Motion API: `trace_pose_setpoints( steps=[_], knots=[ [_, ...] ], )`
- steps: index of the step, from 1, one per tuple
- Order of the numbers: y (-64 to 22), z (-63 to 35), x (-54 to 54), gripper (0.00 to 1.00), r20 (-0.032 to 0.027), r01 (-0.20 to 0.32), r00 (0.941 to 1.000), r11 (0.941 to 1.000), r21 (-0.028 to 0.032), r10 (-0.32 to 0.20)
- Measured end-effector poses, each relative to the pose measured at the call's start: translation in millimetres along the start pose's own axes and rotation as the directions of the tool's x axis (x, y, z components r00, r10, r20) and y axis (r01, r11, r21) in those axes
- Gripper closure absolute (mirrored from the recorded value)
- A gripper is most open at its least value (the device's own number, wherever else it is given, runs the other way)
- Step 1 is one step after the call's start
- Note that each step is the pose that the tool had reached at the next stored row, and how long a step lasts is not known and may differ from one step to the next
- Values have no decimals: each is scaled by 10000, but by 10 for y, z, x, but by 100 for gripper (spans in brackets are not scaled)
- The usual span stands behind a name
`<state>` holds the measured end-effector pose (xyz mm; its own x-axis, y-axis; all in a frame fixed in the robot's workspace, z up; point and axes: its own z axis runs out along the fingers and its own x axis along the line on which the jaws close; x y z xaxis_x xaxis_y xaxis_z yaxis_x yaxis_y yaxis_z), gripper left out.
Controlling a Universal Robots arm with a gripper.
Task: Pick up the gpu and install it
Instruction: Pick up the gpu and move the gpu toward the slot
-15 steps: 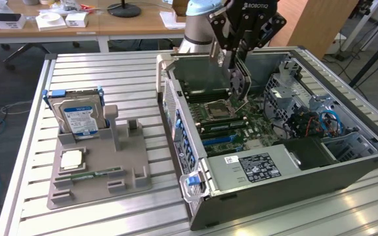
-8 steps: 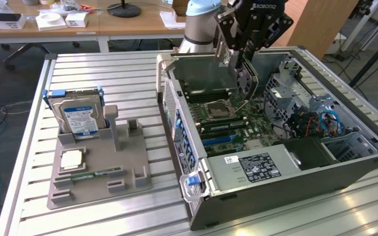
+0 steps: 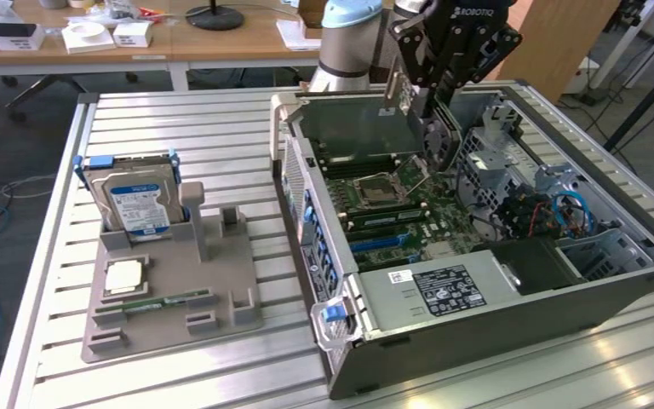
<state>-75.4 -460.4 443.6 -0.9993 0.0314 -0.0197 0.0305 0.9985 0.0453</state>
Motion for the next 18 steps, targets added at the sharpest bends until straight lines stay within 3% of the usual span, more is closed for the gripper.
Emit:
trace_pose_setpoints(
  steps=[18],
  knots=[
    [9, 16, -323, 74, -1, -1, 10000, 10000, -3, 1]
  ],
)
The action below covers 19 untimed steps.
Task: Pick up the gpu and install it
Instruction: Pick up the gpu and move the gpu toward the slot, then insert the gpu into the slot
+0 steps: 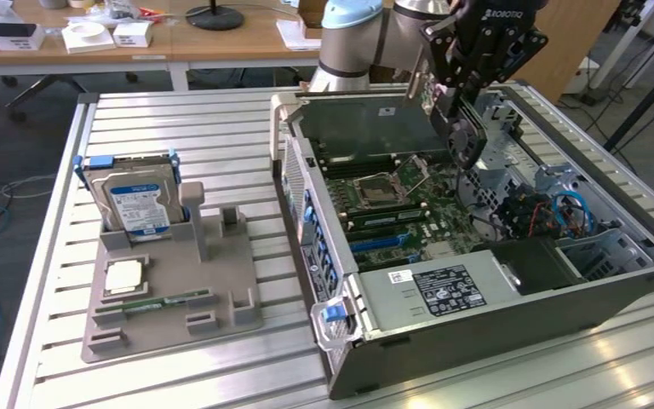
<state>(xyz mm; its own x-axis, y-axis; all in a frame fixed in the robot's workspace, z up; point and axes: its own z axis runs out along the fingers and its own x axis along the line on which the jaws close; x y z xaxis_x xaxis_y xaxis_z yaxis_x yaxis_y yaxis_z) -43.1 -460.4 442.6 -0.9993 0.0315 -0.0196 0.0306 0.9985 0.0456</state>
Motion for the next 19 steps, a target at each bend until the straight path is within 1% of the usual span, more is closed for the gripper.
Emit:
trace_pose_setpoints(
  steps=[11, 19],
  knots=[
    [4, 6, -141, 74, 0, 0, 10000, 10000, -12, 0],
    [4, 7, -142, 74, 0, 0, 10000, 10000, -14, 0]
  ],
)
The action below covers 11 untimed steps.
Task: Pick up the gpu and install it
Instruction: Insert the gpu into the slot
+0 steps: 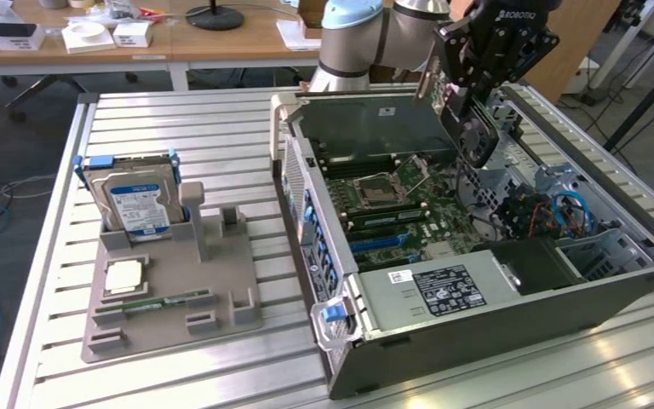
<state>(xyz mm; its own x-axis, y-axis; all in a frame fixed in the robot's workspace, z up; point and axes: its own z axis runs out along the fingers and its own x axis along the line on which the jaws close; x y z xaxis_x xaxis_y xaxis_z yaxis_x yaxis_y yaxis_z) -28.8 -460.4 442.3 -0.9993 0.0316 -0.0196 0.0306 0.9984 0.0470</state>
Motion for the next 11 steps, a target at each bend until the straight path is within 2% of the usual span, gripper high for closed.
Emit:
trace_pose_setpoints(
  steps=[8, 11],
  knots=[
    [0, 0, 0, 74, -1, 22, 10000, 10000, 1, -22],
    [0, 0, 0, 74, -13, 285, 9996, 9996, -5, -285]
  ],
)
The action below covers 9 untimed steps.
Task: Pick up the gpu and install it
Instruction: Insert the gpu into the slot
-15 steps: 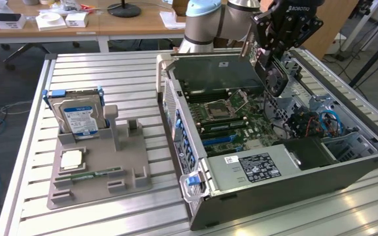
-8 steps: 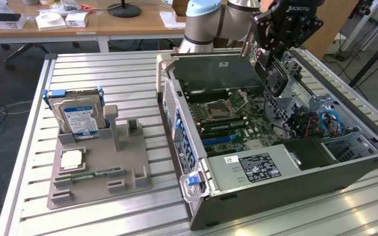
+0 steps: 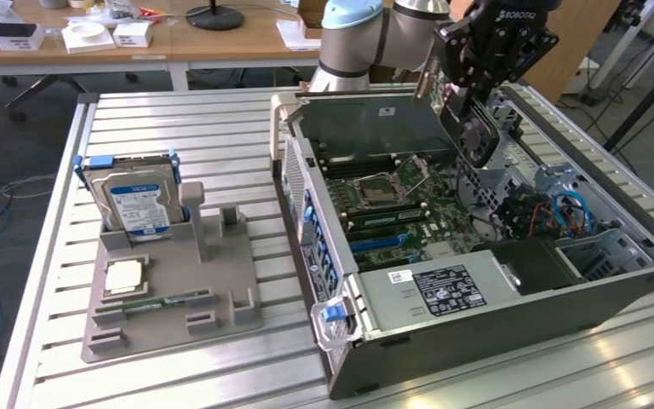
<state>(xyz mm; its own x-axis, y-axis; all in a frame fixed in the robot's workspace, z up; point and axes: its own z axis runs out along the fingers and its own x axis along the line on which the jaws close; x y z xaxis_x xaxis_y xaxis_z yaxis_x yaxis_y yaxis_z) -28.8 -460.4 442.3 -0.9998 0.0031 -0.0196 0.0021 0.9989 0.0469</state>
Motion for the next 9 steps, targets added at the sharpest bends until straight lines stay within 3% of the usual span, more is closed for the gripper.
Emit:
trace_pose_setpoints(
  steps=[5, 9],
  knots=[
    [0, 0, 0, 74, -38, 831, 9965, 9965, -19, -831],
    [0, 0, 0, 74, -71, 1555, 9878, 9878, -36, -1555]
  ],
)
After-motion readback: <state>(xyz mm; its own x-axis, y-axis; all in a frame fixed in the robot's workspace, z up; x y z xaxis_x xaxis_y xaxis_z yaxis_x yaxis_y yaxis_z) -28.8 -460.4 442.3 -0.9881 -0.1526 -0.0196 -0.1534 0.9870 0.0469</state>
